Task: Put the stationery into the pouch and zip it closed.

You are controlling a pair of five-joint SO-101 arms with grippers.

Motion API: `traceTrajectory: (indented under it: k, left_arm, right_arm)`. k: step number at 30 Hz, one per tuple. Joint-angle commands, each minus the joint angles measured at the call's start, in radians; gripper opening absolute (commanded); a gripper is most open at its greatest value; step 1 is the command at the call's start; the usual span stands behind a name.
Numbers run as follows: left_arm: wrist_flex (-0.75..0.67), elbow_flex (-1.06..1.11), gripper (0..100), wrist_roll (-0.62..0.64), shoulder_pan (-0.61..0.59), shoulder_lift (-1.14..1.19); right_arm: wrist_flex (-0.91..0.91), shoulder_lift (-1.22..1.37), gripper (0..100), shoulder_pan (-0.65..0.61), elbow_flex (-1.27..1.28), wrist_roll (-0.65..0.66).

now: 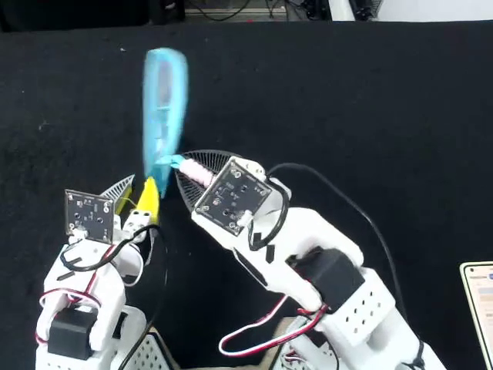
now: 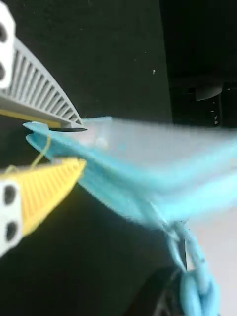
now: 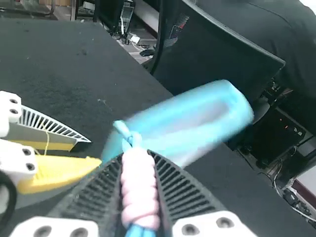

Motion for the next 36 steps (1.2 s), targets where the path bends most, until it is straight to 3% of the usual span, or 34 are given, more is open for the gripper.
traceTrajectory:
  k: [1,12,17,20,26,36]
  left_arm:
    - [0.021,-0.054,16,-0.005,0.016,0.0]
    - [0.117,-0.096,16,-0.018,0.016,0.0]
    - [0.14,-0.102,16,-0.176,0.028,0.0]
    - [0.135,-0.096,16,-0.184,0.077,0.002]
    - [0.02,-0.025,16,-0.187,0.136,0.002]
    - [-0.322,0.217,16,-0.187,0.139,0.003]
  right_arm:
    - [0.002,-0.036,1.1,0.008,-0.004,-0.014]
    - [-0.035,-0.036,1.1,0.009,0.041,-0.008]
    - [-0.035,-0.036,1.1,0.012,0.041,-0.008]
    - [-0.035,-0.038,1.1,0.014,0.039,-0.006]
    - [-0.028,-0.042,1.1,0.014,0.041,-0.006]
    - [-0.028,-0.042,1.1,0.014,0.044,-0.006]
